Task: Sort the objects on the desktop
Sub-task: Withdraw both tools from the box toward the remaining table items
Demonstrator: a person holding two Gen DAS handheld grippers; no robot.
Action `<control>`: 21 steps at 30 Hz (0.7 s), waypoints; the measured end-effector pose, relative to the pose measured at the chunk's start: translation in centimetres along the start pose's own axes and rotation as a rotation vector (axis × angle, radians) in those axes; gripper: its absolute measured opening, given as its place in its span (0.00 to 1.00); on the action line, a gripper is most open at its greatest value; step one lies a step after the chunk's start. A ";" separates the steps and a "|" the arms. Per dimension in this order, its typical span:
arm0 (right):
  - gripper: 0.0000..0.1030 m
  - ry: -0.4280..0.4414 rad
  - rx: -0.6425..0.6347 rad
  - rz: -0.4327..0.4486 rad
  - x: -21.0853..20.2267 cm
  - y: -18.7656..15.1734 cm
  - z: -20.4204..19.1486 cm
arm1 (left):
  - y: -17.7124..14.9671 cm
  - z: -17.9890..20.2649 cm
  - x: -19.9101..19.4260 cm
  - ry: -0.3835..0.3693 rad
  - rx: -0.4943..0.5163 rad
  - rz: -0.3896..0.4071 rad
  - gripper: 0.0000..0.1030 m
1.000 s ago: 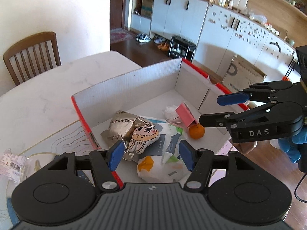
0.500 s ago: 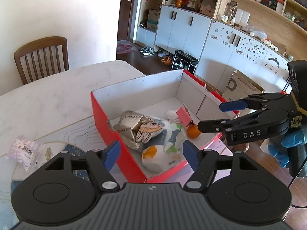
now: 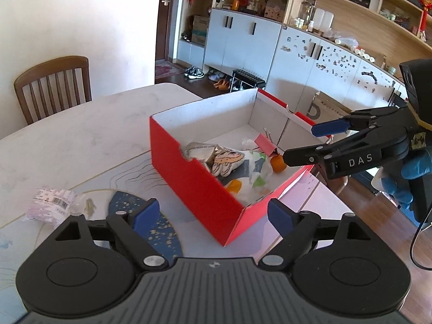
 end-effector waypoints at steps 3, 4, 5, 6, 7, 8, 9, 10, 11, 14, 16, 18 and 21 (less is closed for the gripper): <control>0.87 -0.005 0.002 -0.001 0.1 0.2 -1.3 | -0.6 -1.4 -0.7 0.000 0.000 0.009 0.99; 0.87 -0.005 0.003 -0.002 0.2 0.4 -1.8 | -0.9 -1.9 -0.9 0.000 -0.002 0.011 0.99; 0.87 -0.004 0.003 -0.002 0.3 0.5 -2.2 | -1.1 -2.5 -1.0 -0.001 -0.004 0.009 0.99; 0.87 -0.005 0.002 -0.003 0.3 0.5 -2.7 | -1.3 -3.0 -1.1 0.000 -0.008 0.007 0.99; 0.87 -0.005 0.002 -0.003 0.5 0.6 -3.2 | -1.6 -3.7 -1.3 0.000 -0.012 0.005 0.99; 0.87 -0.003 0.002 -0.003 0.6 0.7 -3.7 | -1.8 -4.3 -1.5 -0.001 -0.016 0.005 0.99; 0.87 -0.001 0.003 -0.003 0.6 0.8 -4.2 | -2.2 -4.9 -1.6 0.000 -0.021 0.006 0.99; 0.87 0.003 0.004 -0.003 0.8 0.9 -4.8 | -2.6 -5.6 -1.8 0.002 -0.026 0.005 0.99; 0.87 0.007 0.004 -0.001 0.9 1.1 -5.3 | -2.8 -6.2 -1.9 0.004 -0.030 0.003 0.99; 0.87 0.023 -0.002 -0.001 1.3 1.7 -7.2 | -4.1 -8.4 -2.2 0.029 -0.047 -0.008 0.99; 0.87 0.036 -0.011 -0.004 1.8 2.2 -8.5 | -4.9 -9.8 -2.3 0.038 -0.058 -0.016 0.99; 0.87 0.045 -0.028 -0.006 2.4 2.7 -9.8 | -5.6 -10.9 -2.3 0.046 -0.070 -0.024 0.99; 0.87 0.061 -0.053 -0.007 3.2 3.5 -11.8 | -6.5 -12.4 -2.3 0.053 -0.074 -0.033 0.99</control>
Point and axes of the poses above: each gripper's, at about its wrist camera, not at the fingertips, and x roughly the way its jaws point, z to its right, y to its top, the point moved 6 cm from there along x, roughly the way its jaws point, and after that the axes turned 1 degree about -z, right-handed, at the moved point
